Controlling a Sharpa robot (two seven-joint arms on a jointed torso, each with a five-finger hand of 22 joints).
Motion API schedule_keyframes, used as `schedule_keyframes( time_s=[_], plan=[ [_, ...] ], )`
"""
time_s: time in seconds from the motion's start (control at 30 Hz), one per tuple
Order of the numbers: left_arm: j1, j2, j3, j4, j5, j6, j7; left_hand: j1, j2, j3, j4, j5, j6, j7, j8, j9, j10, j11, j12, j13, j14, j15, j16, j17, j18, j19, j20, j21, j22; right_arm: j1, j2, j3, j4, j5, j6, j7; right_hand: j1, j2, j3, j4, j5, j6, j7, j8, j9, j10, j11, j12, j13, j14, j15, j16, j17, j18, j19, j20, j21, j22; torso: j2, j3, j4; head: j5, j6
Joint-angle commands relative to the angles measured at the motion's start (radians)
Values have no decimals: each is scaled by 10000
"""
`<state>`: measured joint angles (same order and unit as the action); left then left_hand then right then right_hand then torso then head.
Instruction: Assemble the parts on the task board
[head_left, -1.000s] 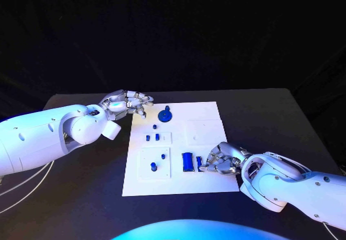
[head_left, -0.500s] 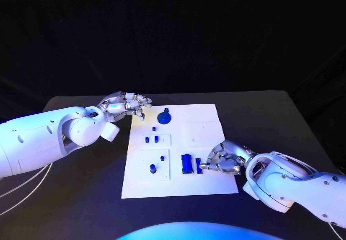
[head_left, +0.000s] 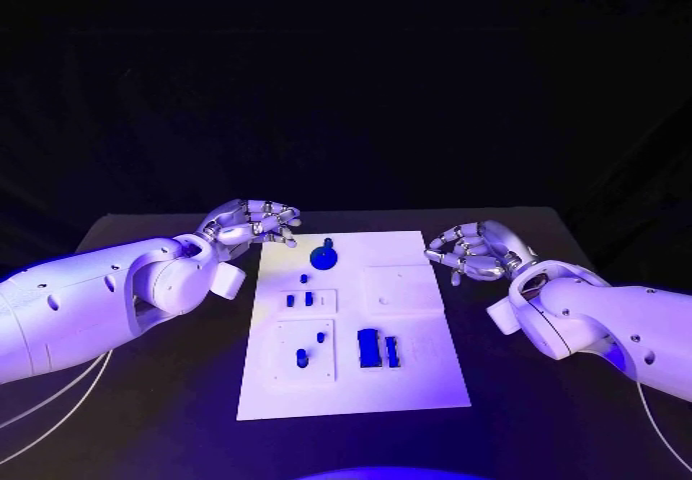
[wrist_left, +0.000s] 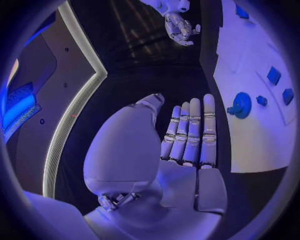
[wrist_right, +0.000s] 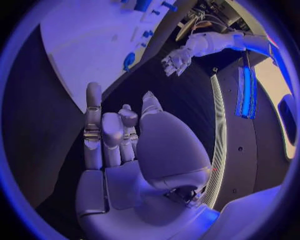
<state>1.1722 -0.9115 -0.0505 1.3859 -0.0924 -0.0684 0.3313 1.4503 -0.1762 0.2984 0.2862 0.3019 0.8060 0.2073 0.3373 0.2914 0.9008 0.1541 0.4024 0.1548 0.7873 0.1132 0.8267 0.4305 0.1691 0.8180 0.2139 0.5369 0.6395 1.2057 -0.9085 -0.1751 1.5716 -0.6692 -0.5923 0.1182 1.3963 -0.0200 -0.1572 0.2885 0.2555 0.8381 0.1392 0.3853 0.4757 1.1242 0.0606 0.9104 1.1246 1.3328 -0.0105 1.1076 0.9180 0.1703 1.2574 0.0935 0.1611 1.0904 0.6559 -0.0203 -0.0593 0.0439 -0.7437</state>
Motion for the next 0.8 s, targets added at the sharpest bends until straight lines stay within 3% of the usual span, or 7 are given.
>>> schedule_keyframes(
  time_s=[0.03, 0.47, 0.5, 0.53, 0.57, 0.6, 0.8],
  plan=[
    [-37, 216, 7, -200, 519, -1391, 1101, 123, 23, -93, 6, 9, -30, -43, 69, -25, 118, 48, -187, -175, -127, 84, -889, -394, 89, -224, 155, -836, -554, 58, 351, 45, -851, 2678, 28, 2209, 441, 90, -175, 14, 37, -490, 261, -50, -72, -1623, 280, -1923, -1648, -1439, 292, -2485, -2222, 78, -756, 316, -944, -963, -140, -38, -37, 60, 305],
    [-78, 1525, 10, -1610, 1215, -2575, 1772, 292, 85, 27, -34, 7, -155, -404, -1064, -746, 775, 0, -3202, -902, -389, 387, -5791, -1760, -187, -1125, 769, -4527, -3465, 130, 1640, 197, -3310, 4203, 1105, 3182, 1834, 716, -734, -28, -635, -285, 715, -1438, -1797, -1165, 972, -6921, -9394, -3018, 1307, -8595, -5184, 145, -3532, 1473, -984, -6584, -366, 20, -99, 180, 900],
    [-71, 1444, 4, -1526, 808, -2021, 1237, -4199, 1762, -2984, -2862, -3019, -8060, -2073, -3373, -2914, -9008, -1541, -4024, -1548, -7873, -1132, -8267, -4305, -1691, -8180, -2139, -5369, -6395, 132, 1586, 193, -3233, 3429, 454, 2519, -2989, 200, 1572, -2885, -2555, -8381, -1392, -3853, -4757, -4191, -606, -9104, -11246, -6116, 105, -11076, -9180, -1703, -12574, -935, -1611, -10904, -323, -6, -83, 173, 792],
    [-73, 1443, 5, -1519, 809, -2031, 1239, -4221, 1762, -2984, -2862, -3019, -8060, -2073, -3373, -2914, -9008, -1541, -4024, -1548, -7873, -1132, -8267, -4305, -1691, -8180, -2139, -5369, -6395, 127, 1585, 198, -3224, 3439, 447, 2524, -2996, 200, 1572, -2885, -2555, -8381, -1392, -3853, -4757, -4197, -606, -9104, -11246, -6137, 105, -11076, -9180, -1703, -12574, -935, -1611, -10904, -328, -4, -79, 169, 796],
    [-80, 1443, 8, -1499, 809, -2061, 1243, -4459, 1762, -2984, -2862, -3019, -8060, -2073, -3373, -2914, -9008, -1541, -4024, -1548, -7873, -1132, -8267, -4305, -1691, -8180, -2139, -5369, -6395, 111, 1582, 213, -3194, 3469, 427, 2537, -3223, 200, 1572, -2885, -2555, -8381, -1392, -3853, -4757, -11242, -606, -9104, -11246, -6327, 105, -11076, -9180, -1703, -12574, -935, -1611, -10904, -343, 0, -66, 157, 808],
    [-99, 1441, 16, -1444, 811, -2141, 1253, -5029, 1762, -2984, -2862, -3019, -8060, -2073, -3373, -2914, -9008, -1541, -4024, -1548, -7873, -1132, -8267, -4305, -1691, -8180, -2139, -5369, -6395, 70, 1574, 251, -3114, 3550, 371, 2575, -3821, 200, 1572, -2885, -2555, -8381, -1392, -3853, -4757, -11242, -606, -9104, -11246, -13328, 105, -11076, -9180, -1703, -12574, -935, -1611, -10904, -384, 10, -32, 126, 841],
    [-277, 1421, 94, -923, 829, -2915, 1354, -6997, 1762, -2984, -2862, -3019, -8060, -2073, -3373, -2914, -9008, -1541, -4024, -1548, -7873, -1132, -8267, -4305, -1691, -8180, -2139, -5369, -6395, -331, 1503, 621, -2351, 4324, -158, 2930, -5915, 200, 1572, -2885, -2555, -8381, -1392, -3853, -4757, -11242, -606, -9104, -11246, -13328, 105, -11076, -9180, -1703, -12574, -935, -1611, -10904, -768, 111, 296, -170, 1153]
  ],
)
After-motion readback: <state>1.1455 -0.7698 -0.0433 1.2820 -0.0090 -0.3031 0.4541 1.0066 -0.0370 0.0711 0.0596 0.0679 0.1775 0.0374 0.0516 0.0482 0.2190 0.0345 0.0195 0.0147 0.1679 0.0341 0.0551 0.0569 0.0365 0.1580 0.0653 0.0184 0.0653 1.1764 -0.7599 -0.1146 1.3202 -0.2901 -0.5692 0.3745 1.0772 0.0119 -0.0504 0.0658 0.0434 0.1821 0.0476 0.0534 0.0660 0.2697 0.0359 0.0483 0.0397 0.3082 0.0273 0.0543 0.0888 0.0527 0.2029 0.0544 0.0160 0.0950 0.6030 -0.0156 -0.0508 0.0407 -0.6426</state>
